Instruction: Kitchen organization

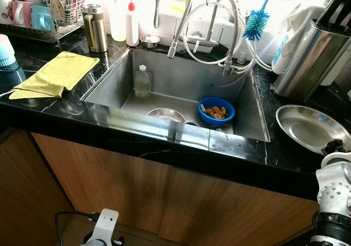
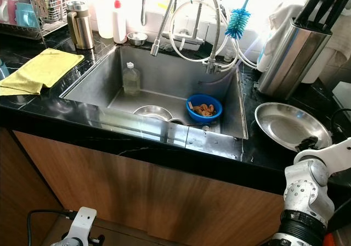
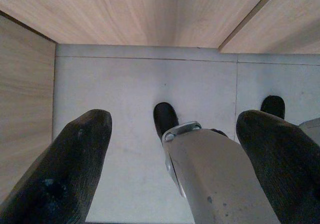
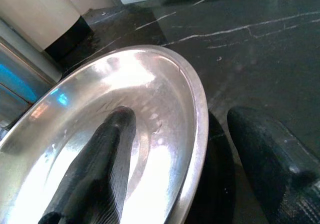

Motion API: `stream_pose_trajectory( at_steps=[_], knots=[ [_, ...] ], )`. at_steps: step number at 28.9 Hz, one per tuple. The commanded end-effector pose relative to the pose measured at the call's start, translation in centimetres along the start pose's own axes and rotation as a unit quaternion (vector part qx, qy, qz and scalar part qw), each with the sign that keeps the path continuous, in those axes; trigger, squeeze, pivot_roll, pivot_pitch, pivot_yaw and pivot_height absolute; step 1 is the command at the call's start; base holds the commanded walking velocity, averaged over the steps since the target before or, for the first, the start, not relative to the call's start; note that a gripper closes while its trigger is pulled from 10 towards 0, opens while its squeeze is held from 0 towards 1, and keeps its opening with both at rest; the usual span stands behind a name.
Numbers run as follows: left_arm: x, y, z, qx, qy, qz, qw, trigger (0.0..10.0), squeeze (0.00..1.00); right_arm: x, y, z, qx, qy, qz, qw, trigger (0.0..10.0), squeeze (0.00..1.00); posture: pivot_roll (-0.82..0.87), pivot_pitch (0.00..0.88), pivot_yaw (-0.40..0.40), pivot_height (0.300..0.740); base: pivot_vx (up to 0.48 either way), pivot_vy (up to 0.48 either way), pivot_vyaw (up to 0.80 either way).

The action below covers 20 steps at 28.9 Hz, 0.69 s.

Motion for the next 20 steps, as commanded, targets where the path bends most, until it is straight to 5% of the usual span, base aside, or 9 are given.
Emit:
stream_pose_trajectory(
  at_steps=[1,7,9,10,11,20],
  knots=[
    [-0.2,0.0,0.2,-0.004,-0.007,-0.002,1.000,10.0,0.00,0.0,-0.1,-0.2,-0.001,-0.009,-0.006,1.000,10.0,0.00,0.18,0.000,-0.154,0.736,0.000,0.000,0.00],
    [-0.2,0.0,0.2,-0.005,-0.007,-0.003,1.000,10.0,0.00,-0.1,-0.2,-0.8,0.017,0.018,-0.011,1.000,10.0,0.00,0.18,0.000,-0.157,0.736,0.000,0.000,0.00],
    [-0.2,0.0,0.2,-0.006,-0.006,-0.004,1.000,10.0,0.00,0.0,-0.1,-0.8,0.015,0.017,-0.009,1.000,9.2,0.00,0.17,0.000,-0.157,0.736,0.000,0.000,0.00],
    [-0.1,0.0,0.2,-0.007,-0.006,-0.004,1.000,10.0,0.00,0.0,-0.1,-0.8,0.015,0.016,-0.010,1.000,1.7,0.00,0.17,0.000,-0.157,0.736,0.000,0.000,0.00],
    [-0.1,0.0,0.2,-0.007,-0.005,-0.003,1.000,10.0,0.00,0.0,-0.2,-0.8,0.015,0.016,-0.010,1.000,0.0,0.00,0.17,0.000,-0.157,0.736,0.000,0.000,0.00],
    [0.1,0.0,0.3,-0.007,-0.002,-0.002,1.000,10.0,0.00,0.4,-0.3,-1.2,0.016,0.013,-0.007,1.000,0.0,0.00,0.18,0.000,-0.161,0.736,0.000,0.000,0.00]
  ],
)
Point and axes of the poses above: a point about 5 cm out from each wrist's last joint towards the gripper, its own y axis pointing back from the gripper into the wrist, its own x axis along the axis of the wrist's last joint, z = x × y, the point moved 5 cm from there along -y, pointing out of the wrist towards the gripper, and after that the axes turned 2 degrees about -y, right-handed, at the moved point
